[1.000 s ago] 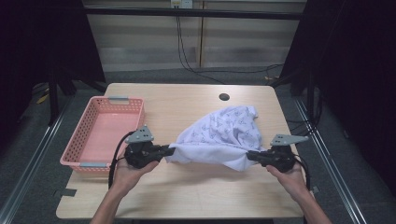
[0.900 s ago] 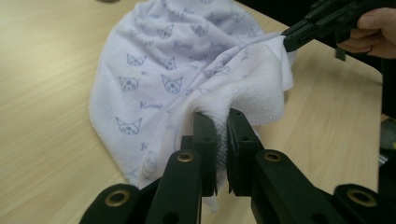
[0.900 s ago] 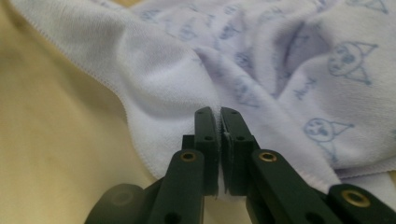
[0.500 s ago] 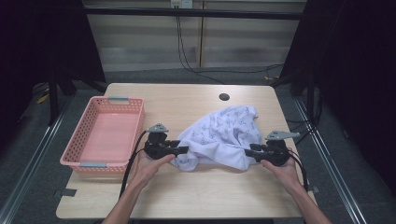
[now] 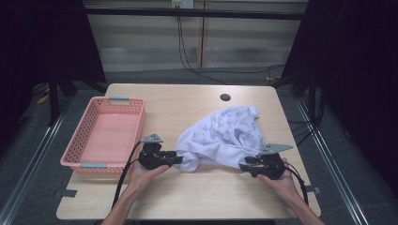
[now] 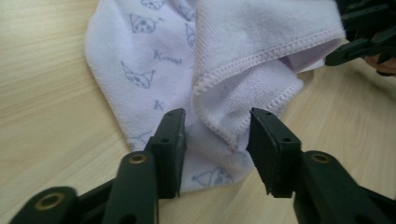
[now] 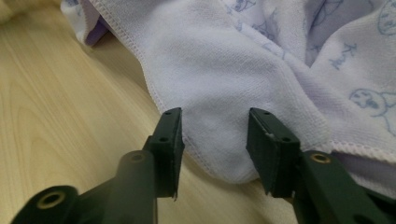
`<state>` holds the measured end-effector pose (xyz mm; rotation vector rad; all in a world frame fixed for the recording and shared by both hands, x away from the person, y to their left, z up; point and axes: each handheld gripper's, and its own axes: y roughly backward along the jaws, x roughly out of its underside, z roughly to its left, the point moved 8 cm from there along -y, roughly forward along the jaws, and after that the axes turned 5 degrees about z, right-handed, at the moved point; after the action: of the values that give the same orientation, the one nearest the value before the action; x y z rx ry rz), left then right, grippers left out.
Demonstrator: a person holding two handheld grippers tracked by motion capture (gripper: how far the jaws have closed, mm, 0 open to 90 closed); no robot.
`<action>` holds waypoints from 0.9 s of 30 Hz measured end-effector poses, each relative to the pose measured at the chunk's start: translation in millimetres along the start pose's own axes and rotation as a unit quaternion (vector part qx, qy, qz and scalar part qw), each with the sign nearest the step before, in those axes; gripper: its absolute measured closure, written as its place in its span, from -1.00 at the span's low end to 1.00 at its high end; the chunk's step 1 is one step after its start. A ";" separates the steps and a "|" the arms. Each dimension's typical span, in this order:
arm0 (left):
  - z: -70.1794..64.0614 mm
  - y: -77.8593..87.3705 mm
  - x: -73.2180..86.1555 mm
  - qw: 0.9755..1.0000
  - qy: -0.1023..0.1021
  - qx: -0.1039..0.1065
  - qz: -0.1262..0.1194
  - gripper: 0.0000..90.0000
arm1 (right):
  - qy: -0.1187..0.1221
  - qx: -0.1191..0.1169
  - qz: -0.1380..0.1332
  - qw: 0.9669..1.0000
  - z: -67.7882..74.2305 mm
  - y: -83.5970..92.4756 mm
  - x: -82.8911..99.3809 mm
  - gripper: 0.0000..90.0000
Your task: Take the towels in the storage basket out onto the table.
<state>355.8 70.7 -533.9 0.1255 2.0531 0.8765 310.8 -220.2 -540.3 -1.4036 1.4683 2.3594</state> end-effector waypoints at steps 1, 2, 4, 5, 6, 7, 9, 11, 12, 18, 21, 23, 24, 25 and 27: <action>-0.4 -3.5 -1.0 1.000 0.004 0.003 -0.001 0.19 | 0.003 -0.001 -0.002 1.000 0.2 0.1 -0.2 0.20; -0.1 -5.3 -2.0 1.000 0.004 0.000 0.000 0.20 | 0.008 0.001 -0.002 1.000 0.0 0.0 0.5 0.18; -5.2 -6.5 -6.7 1.000 0.000 0.007 -0.012 0.37 | 0.014 0.006 0.005 1.000 1.0 -2.7 4.2 0.11; -6.7 -6.1 -9.1 1.000 -0.011 -0.004 -0.017 0.53 | 0.024 0.013 0.012 1.000 0.9 -5.2 6.4 0.09; -8.7 -5.5 -11.2 1.000 -0.014 -0.002 -0.022 0.64 | 0.028 0.015 0.018 0.999 1.4 -7.5 8.6 0.09; -10.3 -4.2 -13.3 1.000 -0.013 0.008 -0.028 0.71 | 0.031 0.017 0.022 0.999 1.6 -9.6 9.7 0.09; -12.8 0.4 -17.6 0.999 -0.009 0.015 -0.041 0.77 | 0.041 0.028 0.026 0.998 1.9 -11.9 10.3 0.08; -13.7 7.1 -23.9 0.998 -0.008 0.018 -0.061 0.76 | 0.060 0.037 0.028 0.997 3.3 -13.6 11.4 0.08; -14.2 11.2 -27.3 0.997 -0.005 0.022 -0.071 0.75 | 0.069 0.041 0.028 0.996 3.8 -14.1 11.8 0.08; -9.2 26.3 -32.9 0.996 -0.011 0.009 -0.084 0.93 | 0.042 0.056 0.027 0.997 -5.3 -10.7 10.3 0.72; -7.4 23.3 -30.4 0.997 -0.012 0.003 -0.075 0.96 | 0.017 0.034 0.020 0.999 -8.7 -5.4 8.2 0.87; -8.9 19.3 -29.6 0.997 -0.008 0.013 -0.073 0.85 | 0.009 0.028 0.008 1.000 -8.3 0.4 3.9 0.89; -9.3 14.6 -27.9 0.998 -0.004 0.012 -0.062 0.70 | 0.007 0.026 0.001 1.000 -8.3 3.1 1.3 0.89; -9.7 11.5 -26.4 0.998 -0.006 0.012 -0.056 0.61 | 0.000 0.021 -0.011 1.000 -8.8 8.2 -3.3 0.89; -9.1 2.9 -23.2 0.999 -0.005 0.007 -0.041 0.58 | -0.010 0.015 -0.029 0.999 -11.2 15.1 -9.2 0.89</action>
<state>362.5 58.8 -512.8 0.0524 2.0398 0.8104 317.0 -233.1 -525.0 -1.3919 1.4322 2.3015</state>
